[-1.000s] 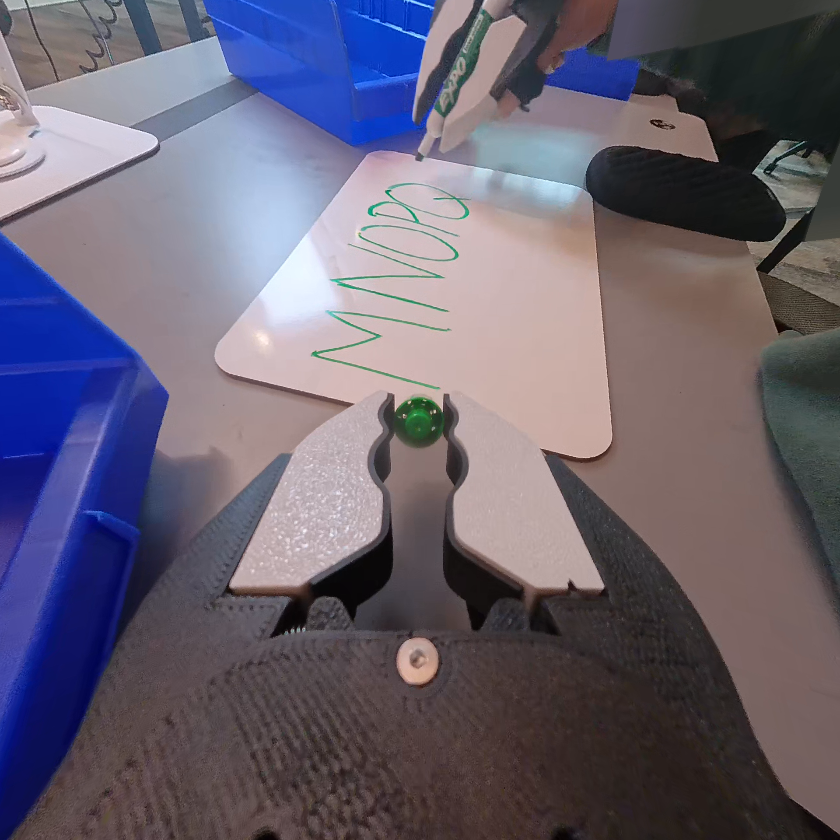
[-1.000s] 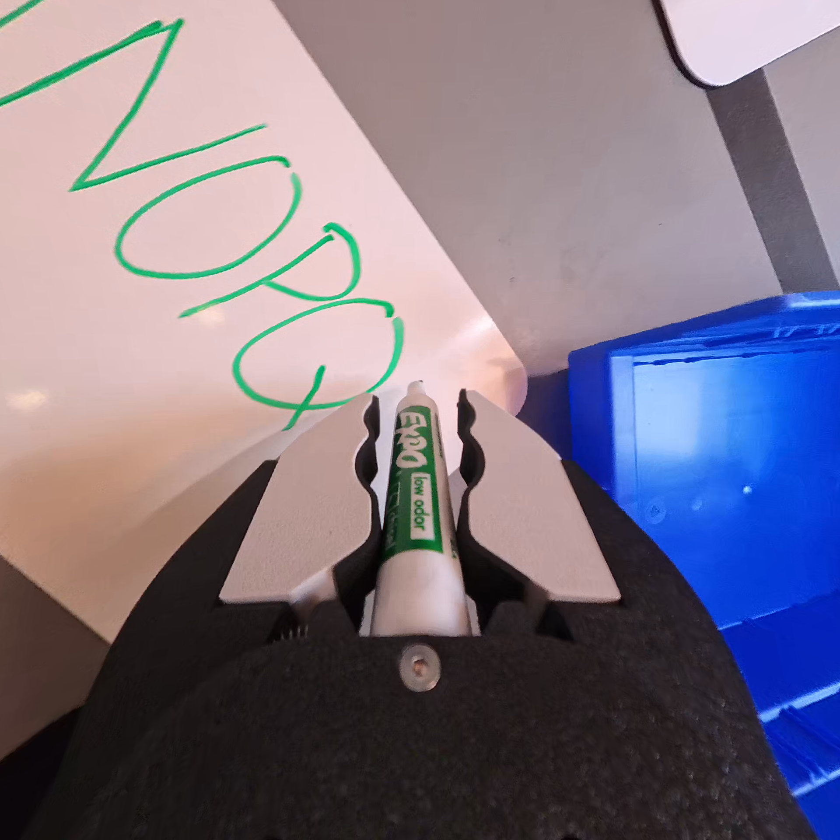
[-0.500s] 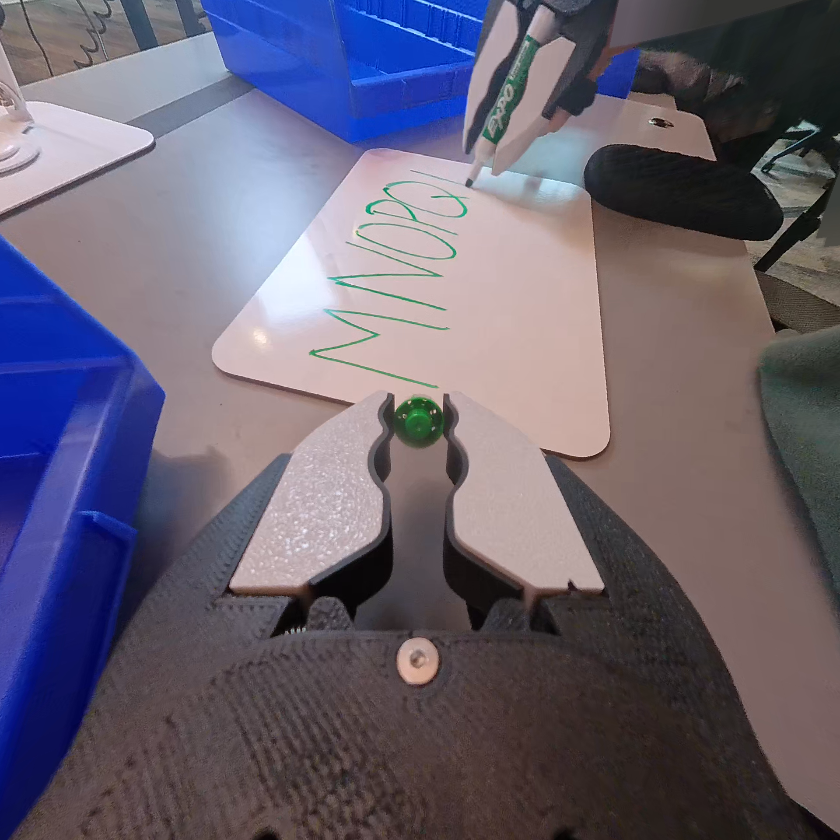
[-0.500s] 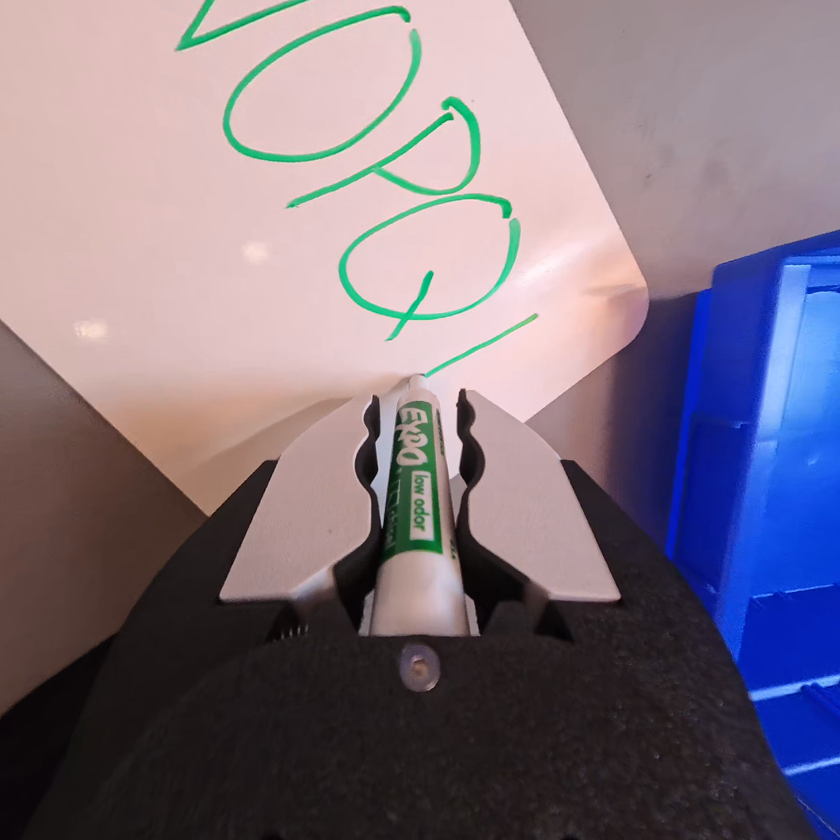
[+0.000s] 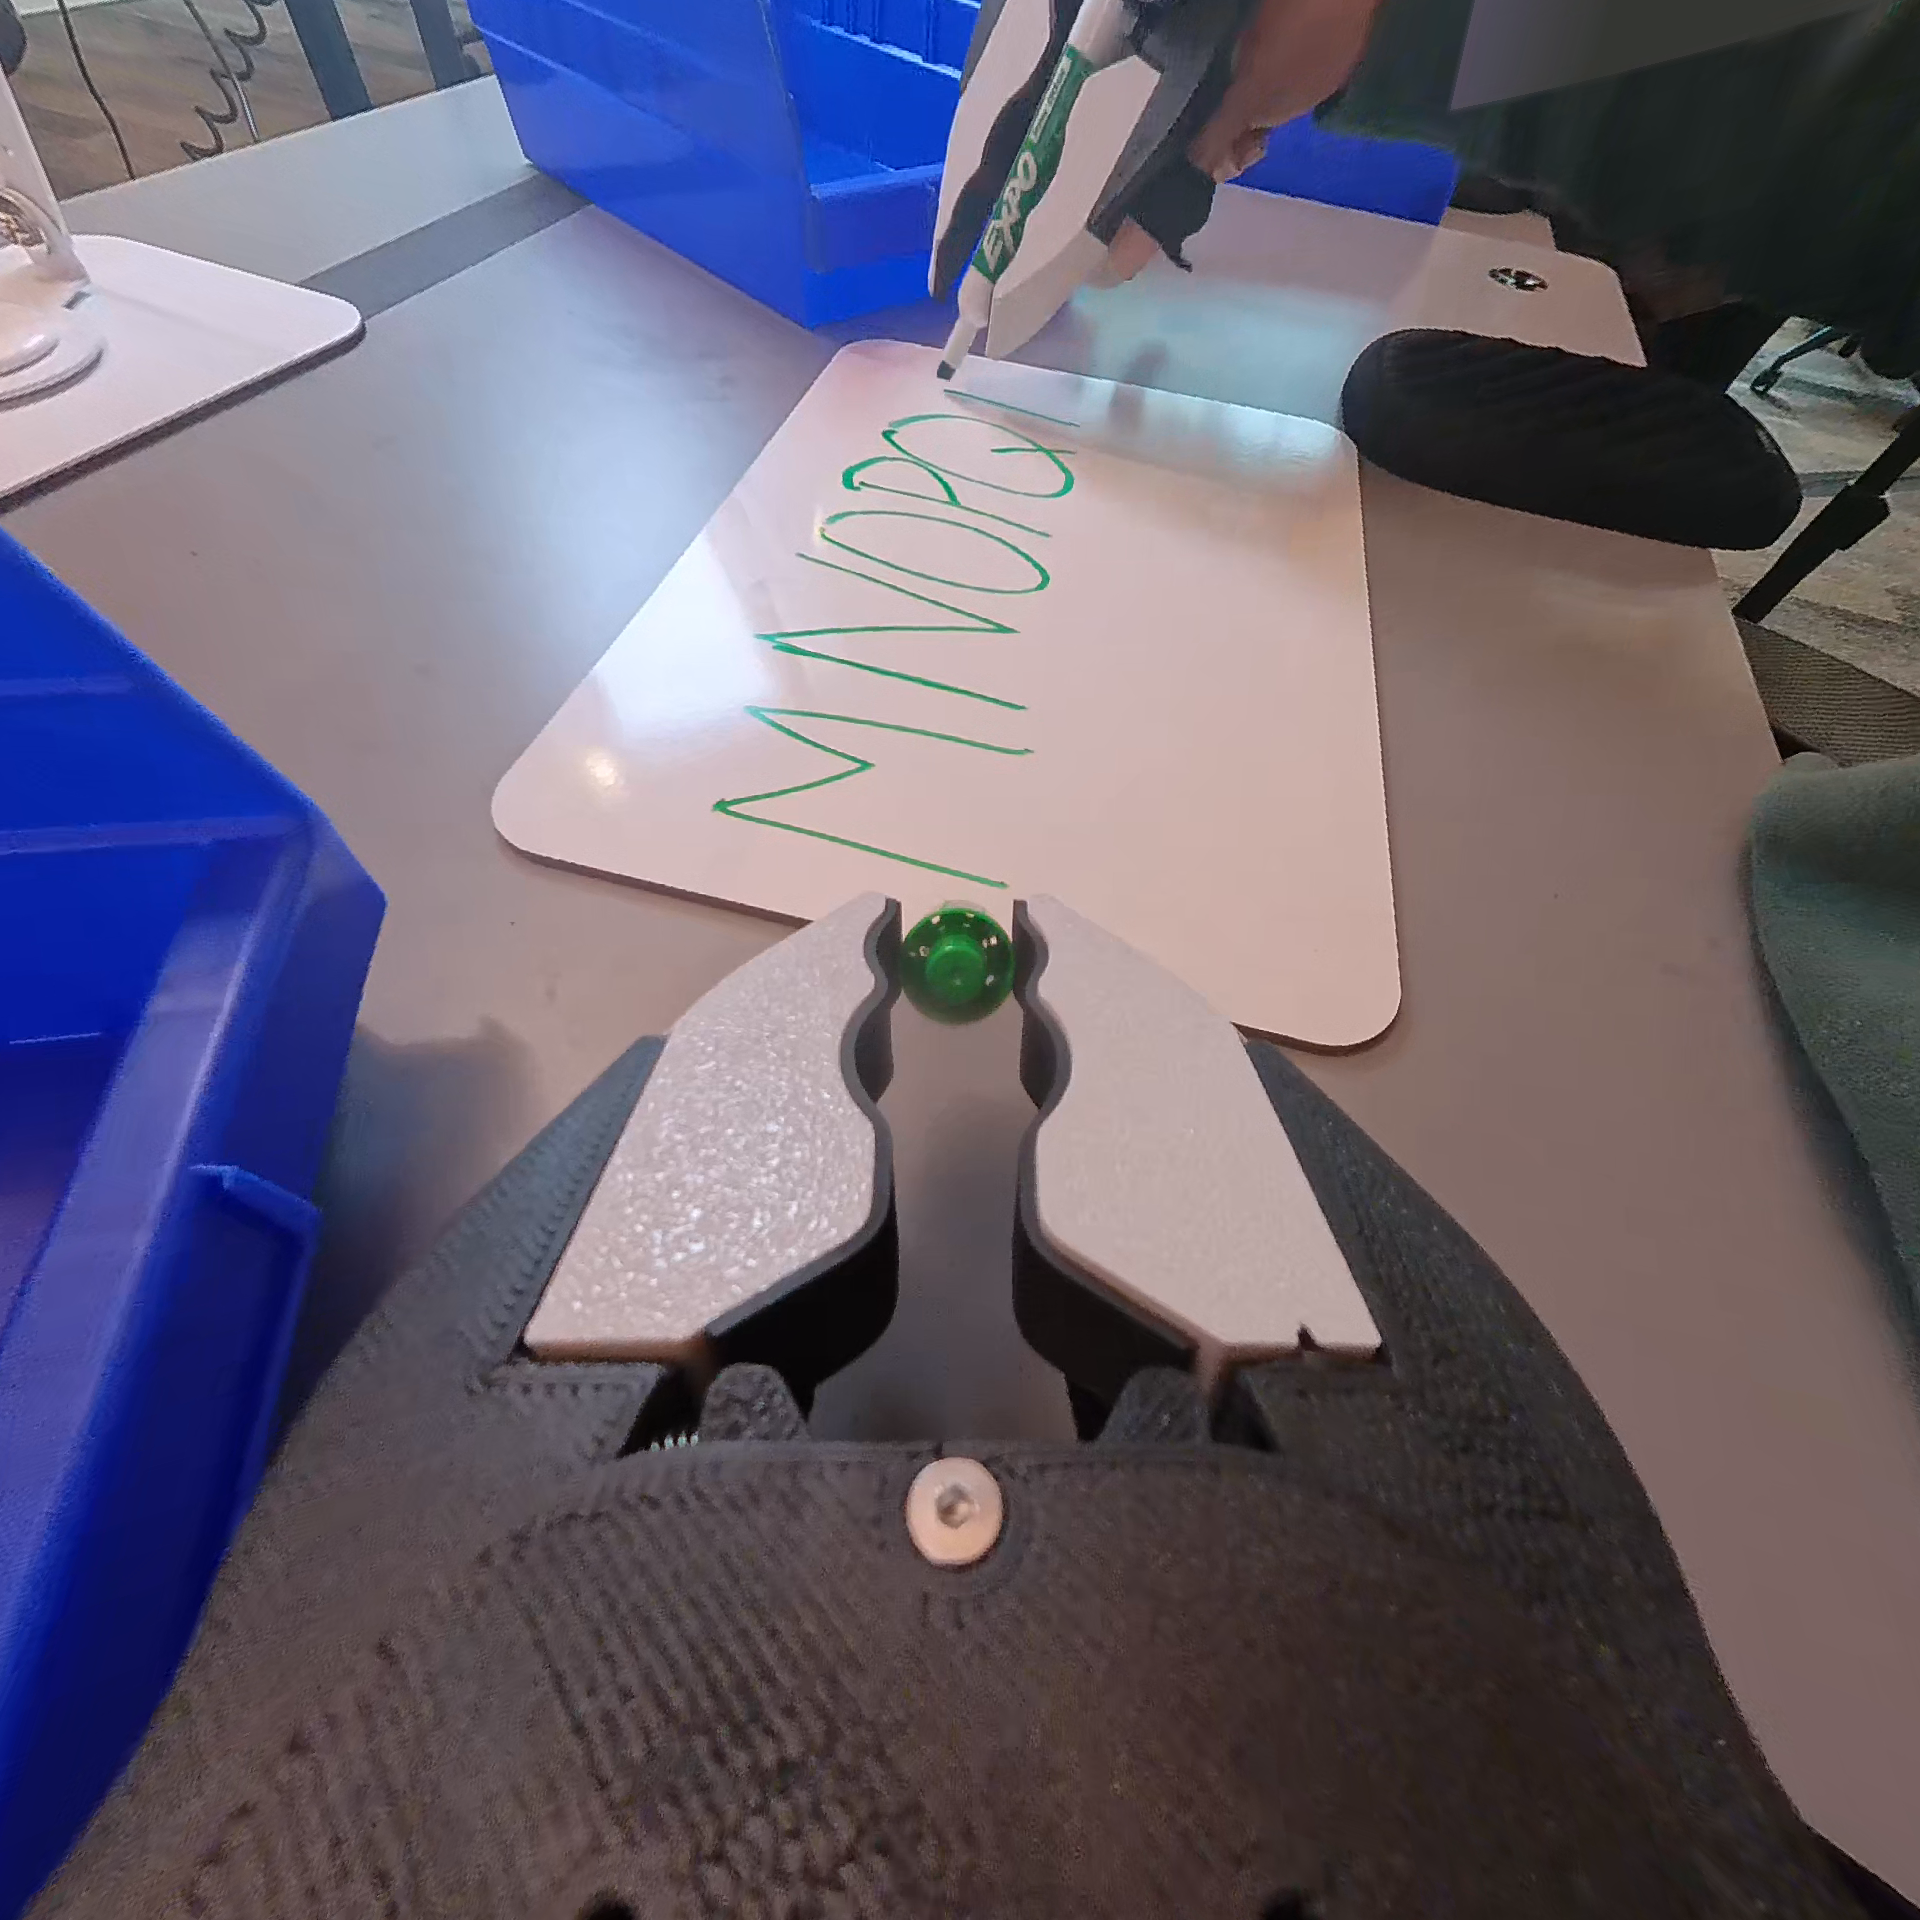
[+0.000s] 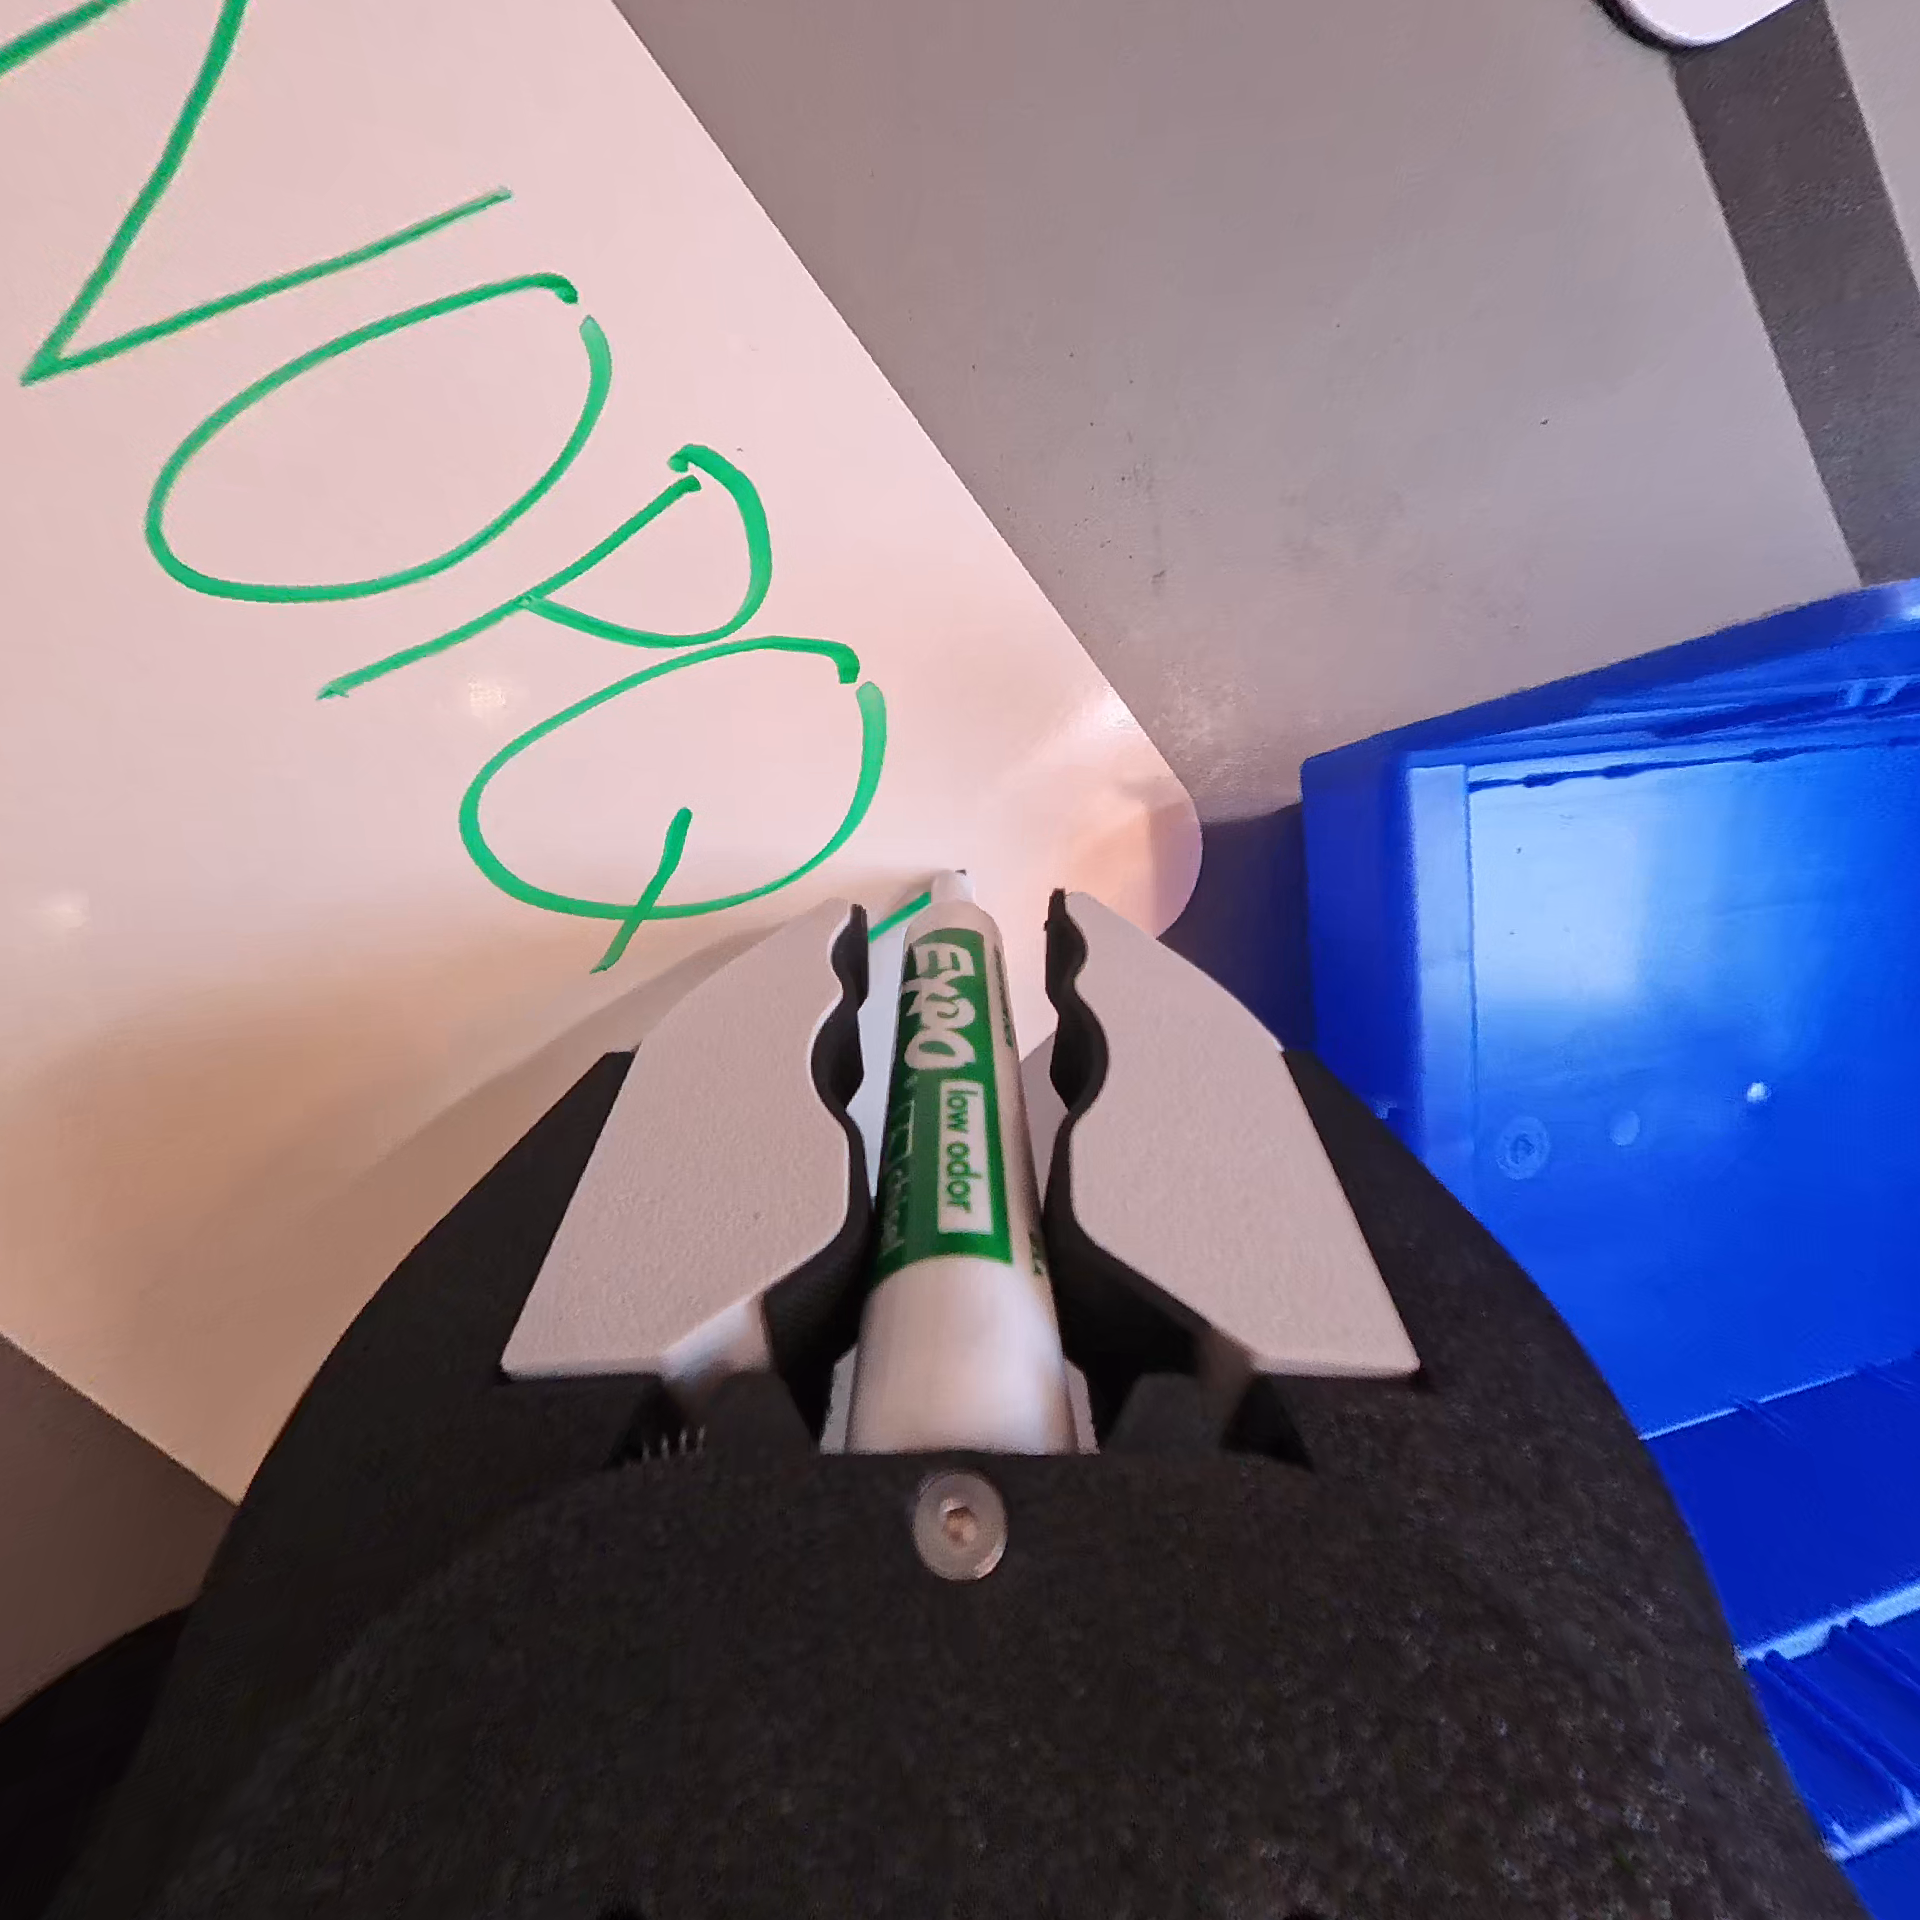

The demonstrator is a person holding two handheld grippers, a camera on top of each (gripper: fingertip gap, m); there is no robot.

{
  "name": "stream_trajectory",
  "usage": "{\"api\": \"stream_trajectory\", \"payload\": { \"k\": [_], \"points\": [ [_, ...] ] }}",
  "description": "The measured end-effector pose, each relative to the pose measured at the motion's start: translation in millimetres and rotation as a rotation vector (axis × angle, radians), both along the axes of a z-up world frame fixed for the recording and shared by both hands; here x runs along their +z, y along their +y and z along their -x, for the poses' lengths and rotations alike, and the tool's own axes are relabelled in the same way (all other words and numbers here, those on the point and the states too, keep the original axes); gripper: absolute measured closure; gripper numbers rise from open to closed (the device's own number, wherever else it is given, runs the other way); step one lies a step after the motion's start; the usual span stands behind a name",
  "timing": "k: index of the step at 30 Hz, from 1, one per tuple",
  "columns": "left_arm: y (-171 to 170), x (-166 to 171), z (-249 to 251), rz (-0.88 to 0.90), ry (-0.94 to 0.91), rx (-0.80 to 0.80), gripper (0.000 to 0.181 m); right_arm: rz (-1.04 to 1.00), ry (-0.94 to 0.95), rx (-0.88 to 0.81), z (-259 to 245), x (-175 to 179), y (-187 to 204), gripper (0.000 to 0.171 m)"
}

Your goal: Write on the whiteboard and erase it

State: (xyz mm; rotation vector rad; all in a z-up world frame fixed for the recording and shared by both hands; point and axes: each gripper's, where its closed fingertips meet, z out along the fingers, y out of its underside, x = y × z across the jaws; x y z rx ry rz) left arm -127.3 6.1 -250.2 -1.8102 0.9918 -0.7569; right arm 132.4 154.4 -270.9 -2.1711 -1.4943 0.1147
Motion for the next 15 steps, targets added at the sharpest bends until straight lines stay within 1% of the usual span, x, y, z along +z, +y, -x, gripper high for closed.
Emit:
{"api": "stream_trajectory", "payload": {
  "k": [4, 10, 15],
  "points": [
    [0.0, -0.2, -0.1, 0.005, -0.004, -0.001, 0.161, 0.009, -0.006, -0.002, -0.5, -3.5, 2.8, 0.138],
    [0.4, -0.1, 0.2, 0.005, -0.003, 0.001, 0.161, -0.019, -0.022, -0.011, -2.6, -4.3, 17.9, 0.138],
    [0.2, 0.0, 0.3, 0.004, -0.003, 0.0, 0.161, -0.021, -0.049, -0.059, -23.7, -4.8, 21.2, 0.138]
  ]
}}
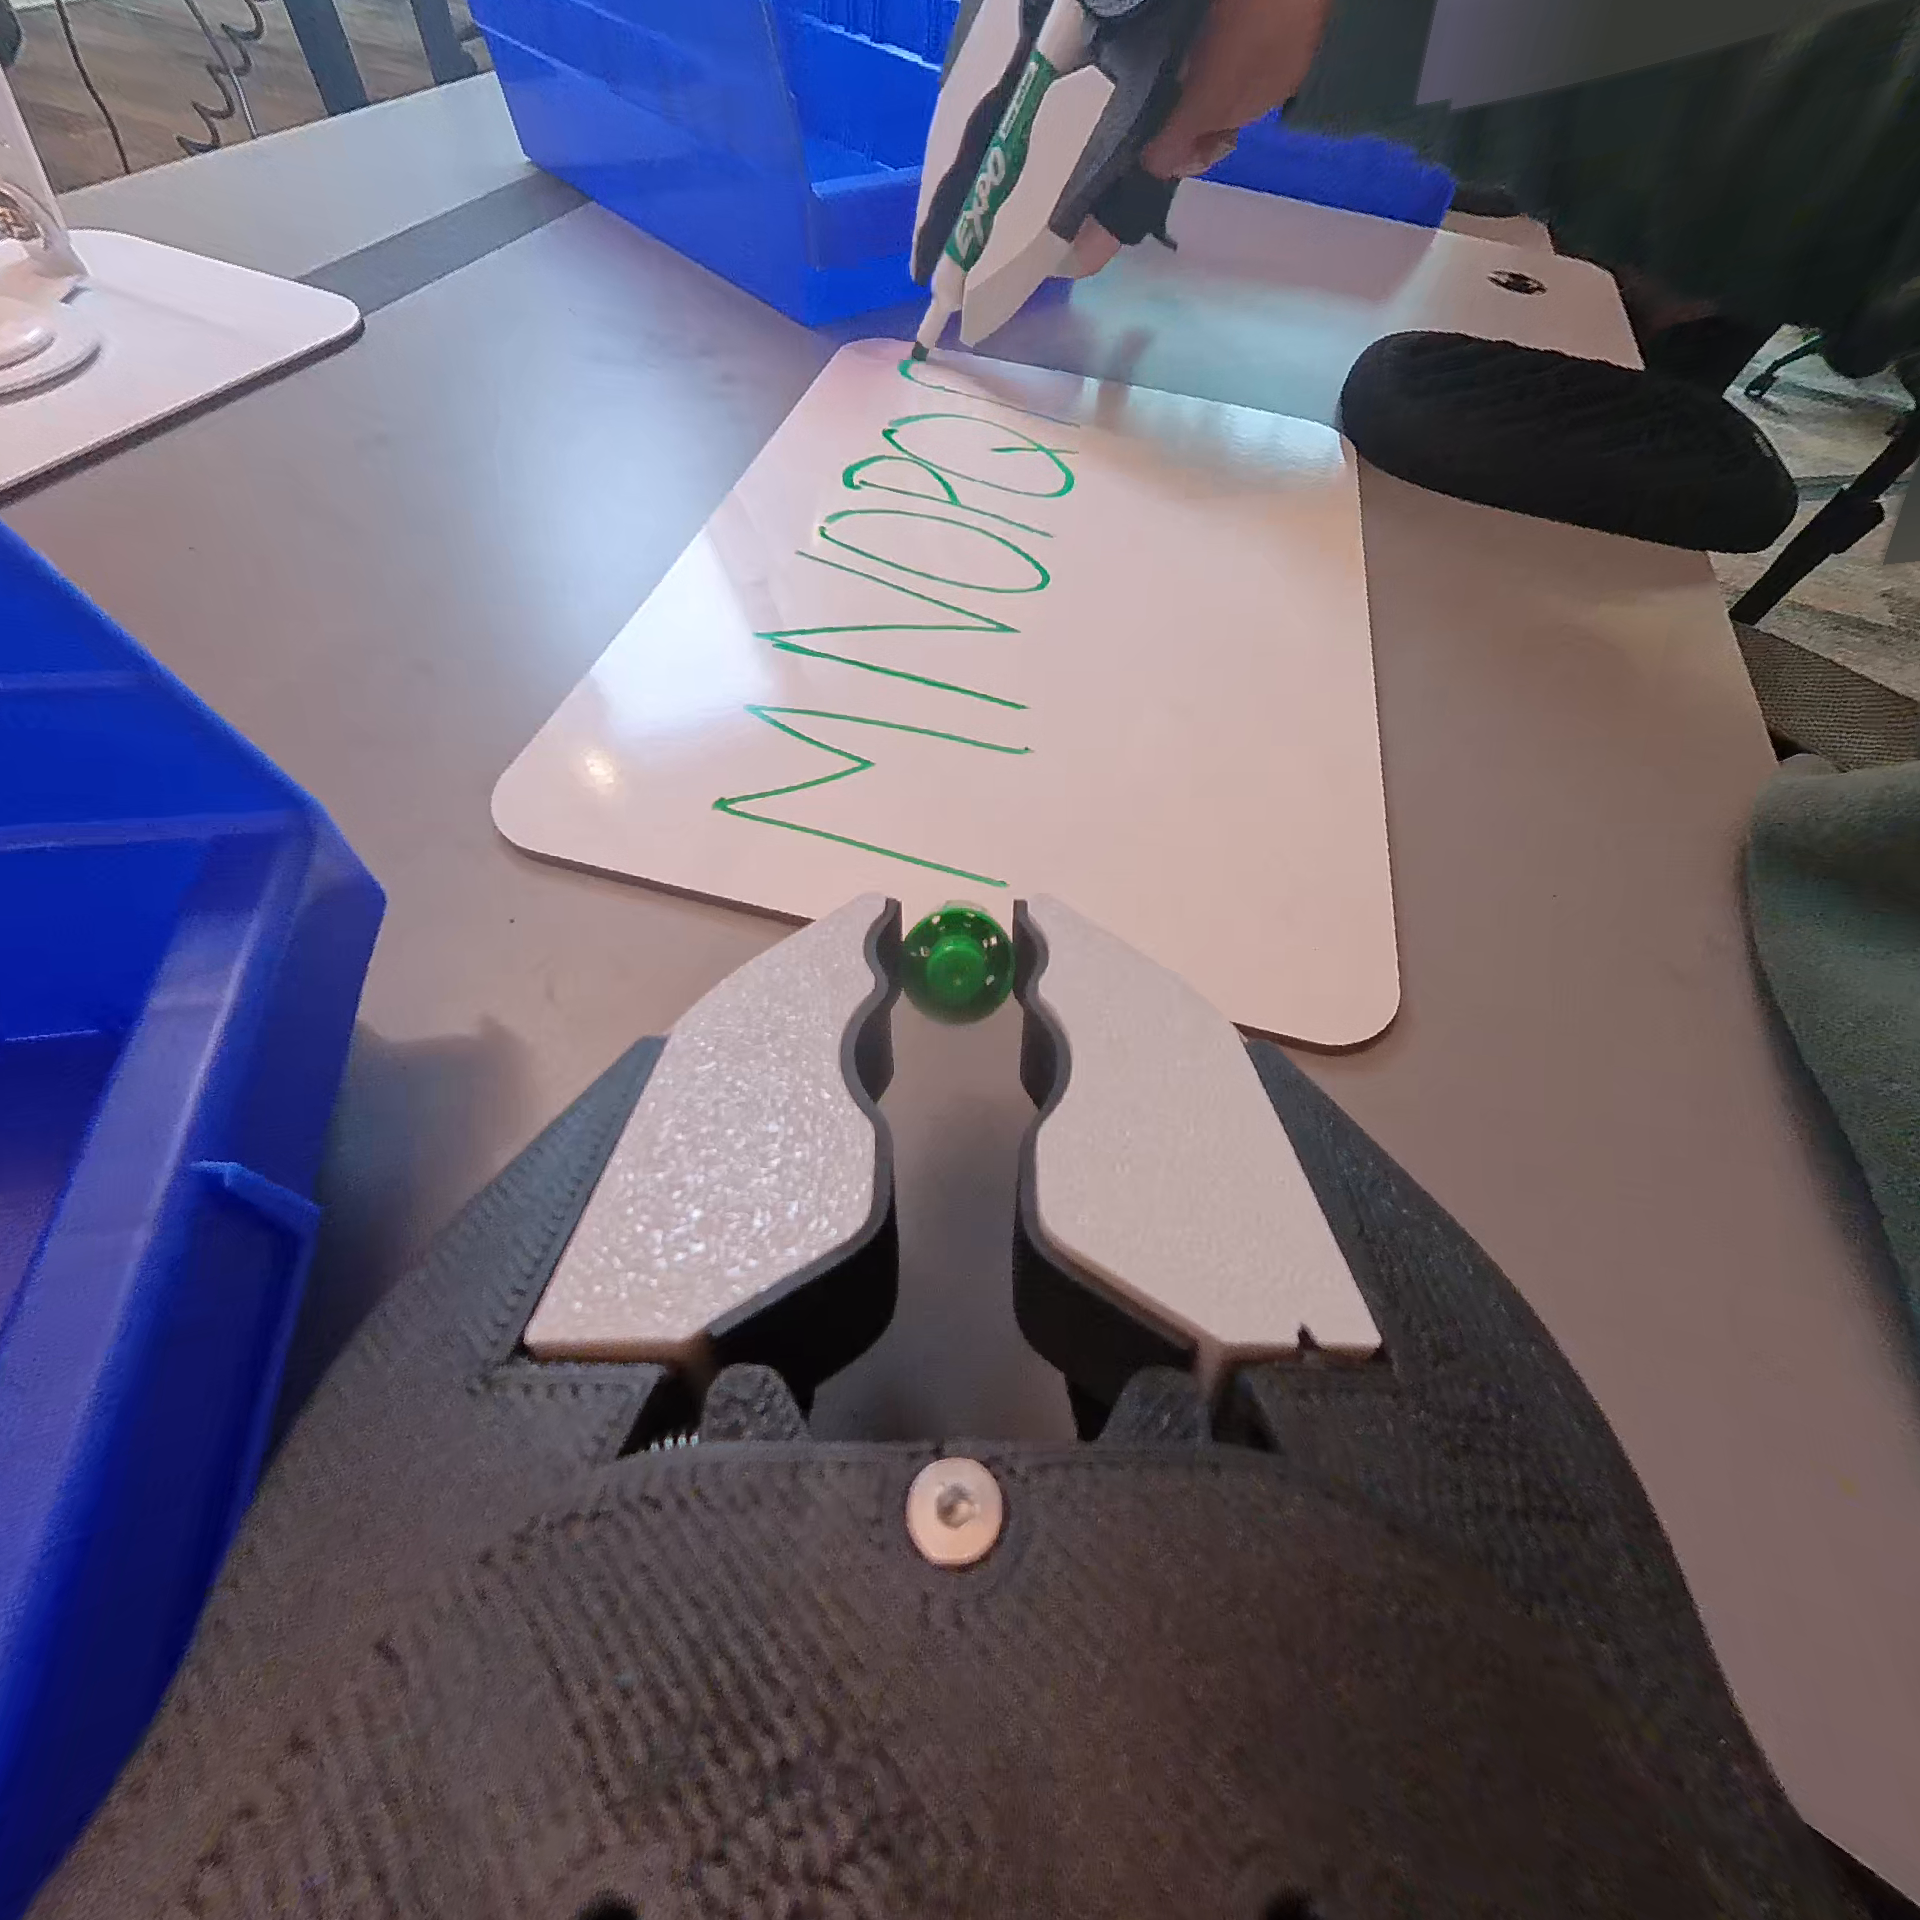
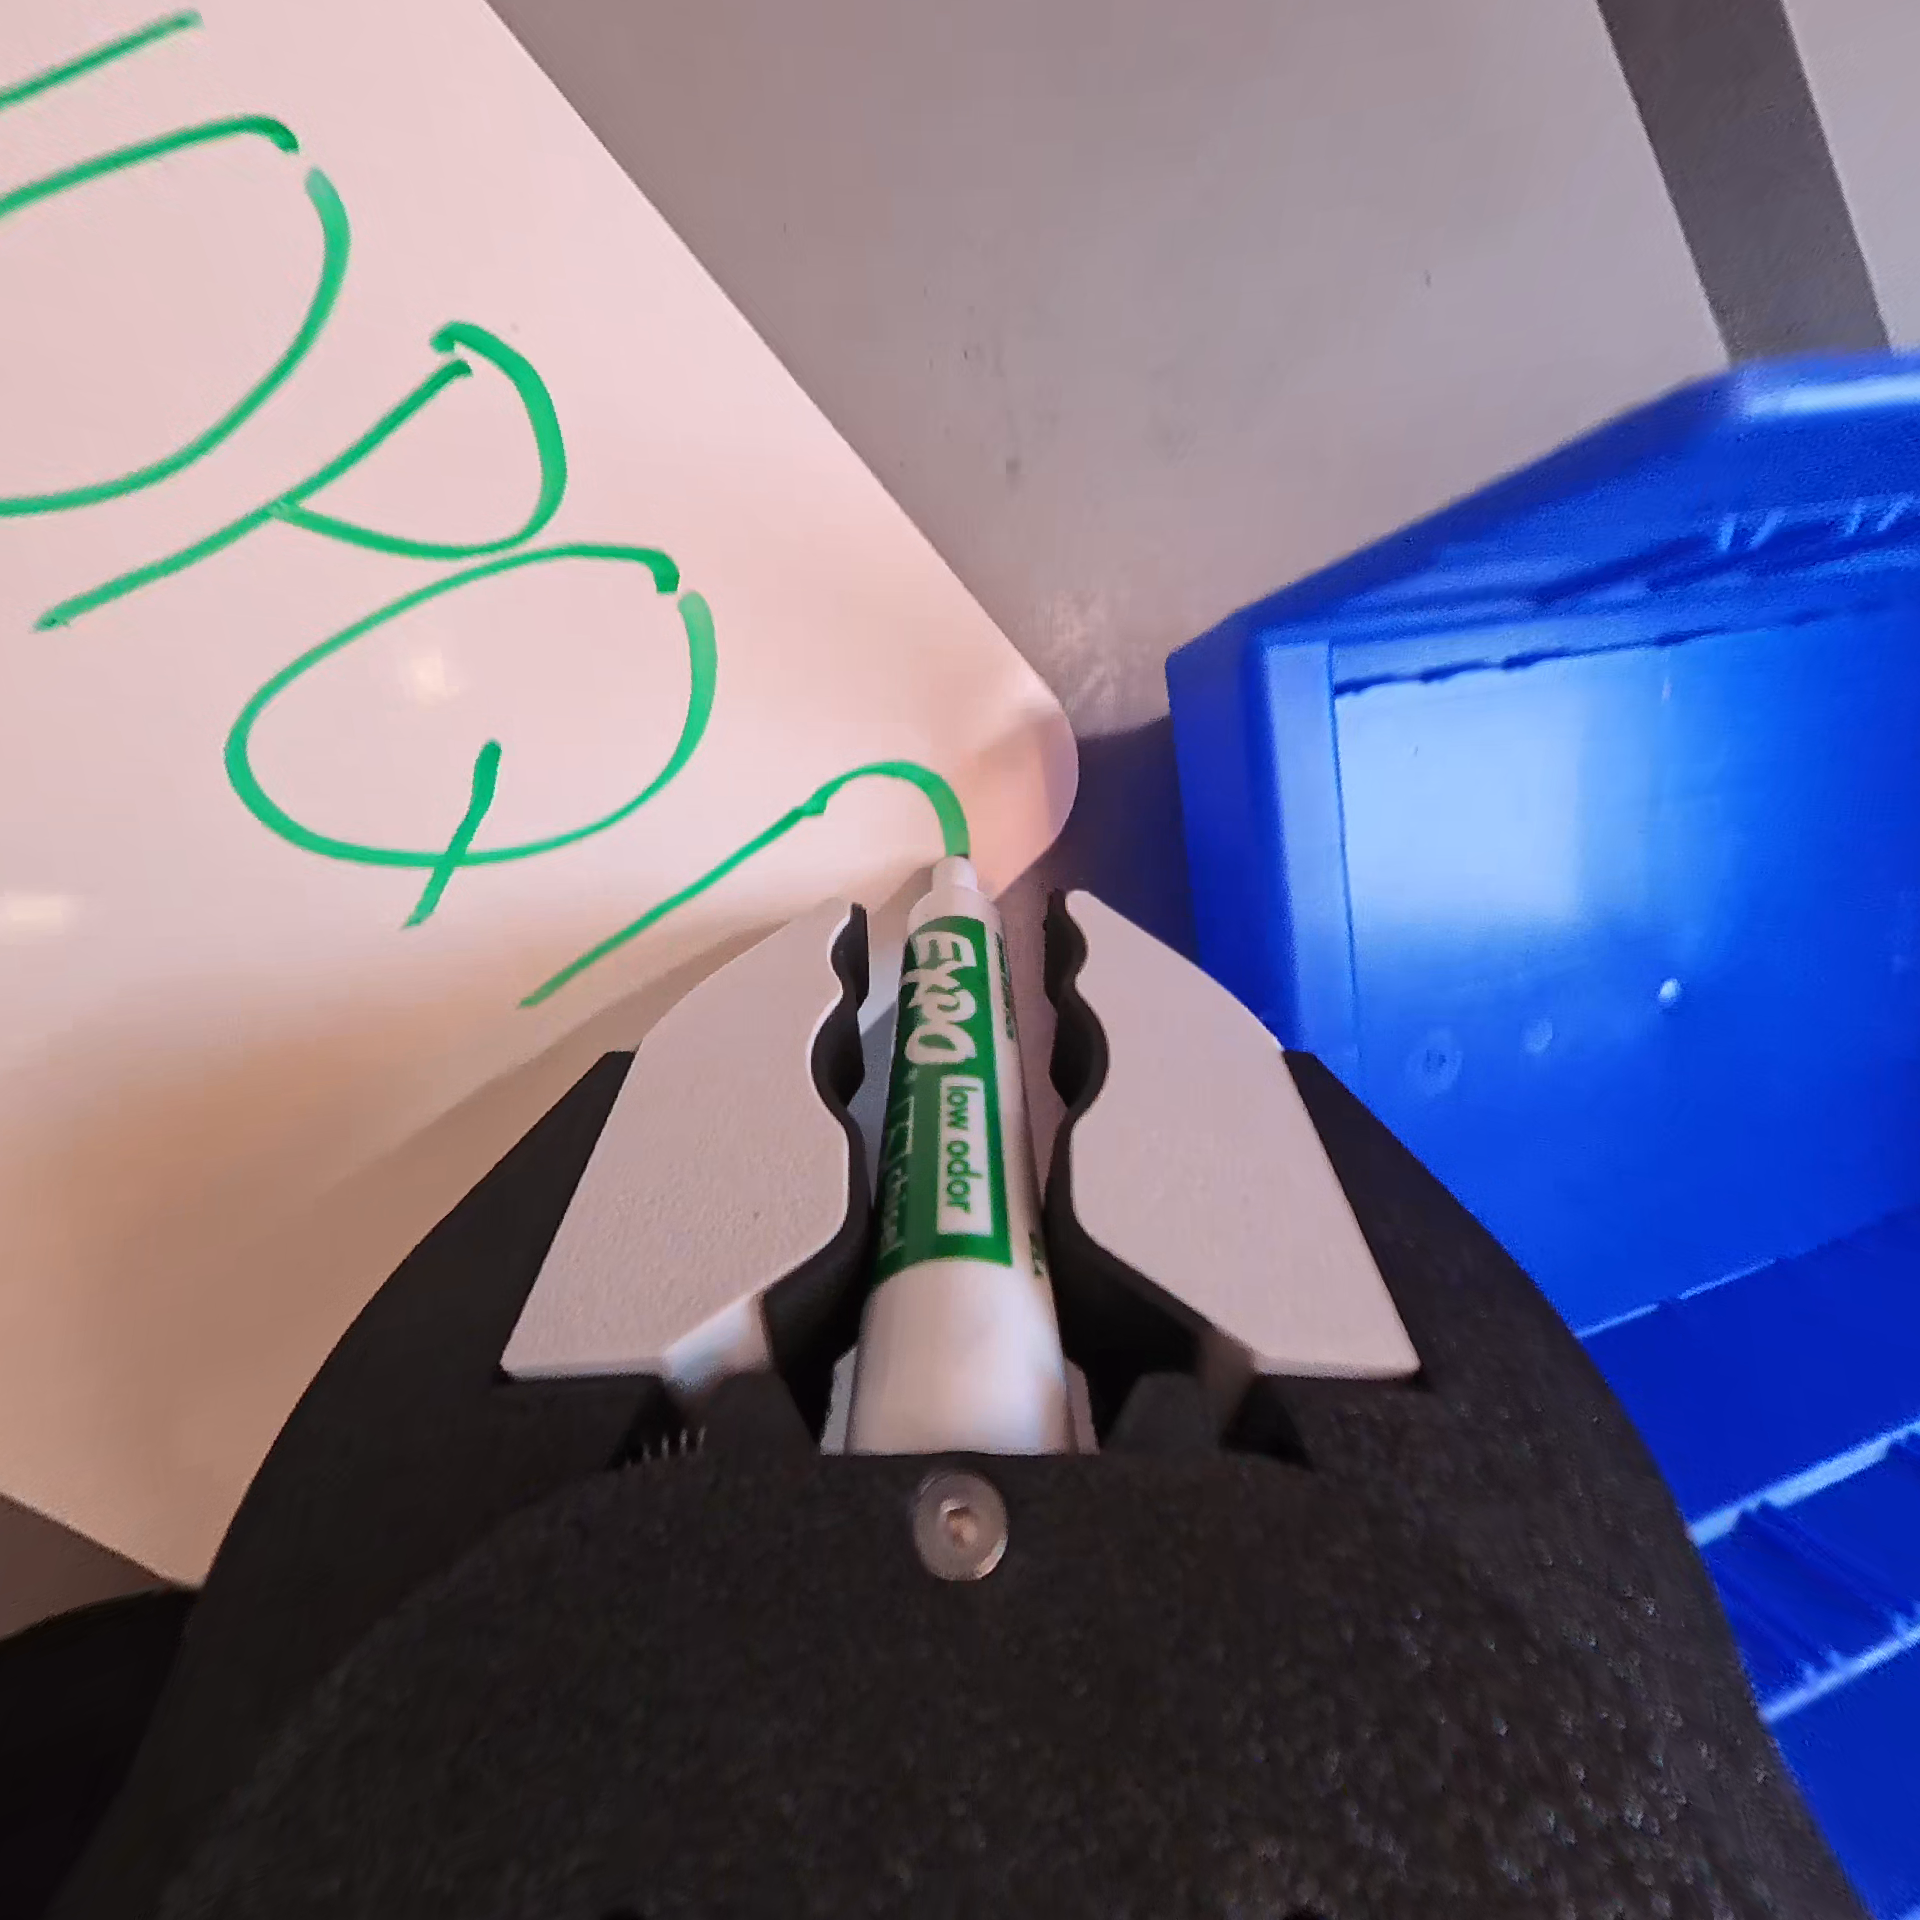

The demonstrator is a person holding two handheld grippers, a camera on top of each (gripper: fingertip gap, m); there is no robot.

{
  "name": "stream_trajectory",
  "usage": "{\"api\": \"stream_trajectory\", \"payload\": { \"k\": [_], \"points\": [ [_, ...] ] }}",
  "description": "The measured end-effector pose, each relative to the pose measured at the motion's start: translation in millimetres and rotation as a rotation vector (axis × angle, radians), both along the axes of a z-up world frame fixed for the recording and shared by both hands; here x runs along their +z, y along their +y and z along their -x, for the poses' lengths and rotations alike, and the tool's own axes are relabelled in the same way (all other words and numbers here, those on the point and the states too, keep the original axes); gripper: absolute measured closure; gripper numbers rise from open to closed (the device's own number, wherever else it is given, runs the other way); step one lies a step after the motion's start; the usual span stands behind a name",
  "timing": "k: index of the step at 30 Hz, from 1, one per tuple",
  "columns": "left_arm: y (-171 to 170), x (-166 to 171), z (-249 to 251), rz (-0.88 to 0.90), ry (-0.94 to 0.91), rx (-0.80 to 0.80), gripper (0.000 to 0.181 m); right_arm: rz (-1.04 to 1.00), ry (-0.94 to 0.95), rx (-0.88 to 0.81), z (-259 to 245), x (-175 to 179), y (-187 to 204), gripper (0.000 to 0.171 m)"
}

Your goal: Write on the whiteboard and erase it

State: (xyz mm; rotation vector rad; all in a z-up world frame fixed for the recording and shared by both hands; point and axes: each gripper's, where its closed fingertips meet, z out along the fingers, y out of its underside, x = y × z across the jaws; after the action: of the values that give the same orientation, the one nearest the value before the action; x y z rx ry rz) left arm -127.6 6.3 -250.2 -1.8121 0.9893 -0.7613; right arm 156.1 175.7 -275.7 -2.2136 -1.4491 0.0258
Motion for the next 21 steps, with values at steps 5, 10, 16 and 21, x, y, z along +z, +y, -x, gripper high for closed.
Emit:
{"api": "stream_trajectory", "payload": {
  "k": [5, 10, 16, 21],
  "points": [
    [-0.2, -0.3, -0.5, 0.002, 0.001, -0.003, 0.161, 0.028, 0.018, 0.013, -1.9, 0.1, -26.1, 0.138],
    [-0.2, -0.3, -0.6, -0.002, 0.005, -0.003, 0.161, 0.03, 0.03, 0.069, 18.0, -0.1, -46.2, 0.137],
    [-0.2, 0.3, -0.2, -0.008, 0.006, -0.001, 0.161, 0.043, 0.019, 0.003, -7.7, 0.0, -46.0, 0.137],
    [-0.5, 0.0, -0.5, -0.005, 0.004, -0.004, 0.161, 0.073, 0.014, -0.002, -18.1, 0.5, -76.2, 0.137]
  ]
}}
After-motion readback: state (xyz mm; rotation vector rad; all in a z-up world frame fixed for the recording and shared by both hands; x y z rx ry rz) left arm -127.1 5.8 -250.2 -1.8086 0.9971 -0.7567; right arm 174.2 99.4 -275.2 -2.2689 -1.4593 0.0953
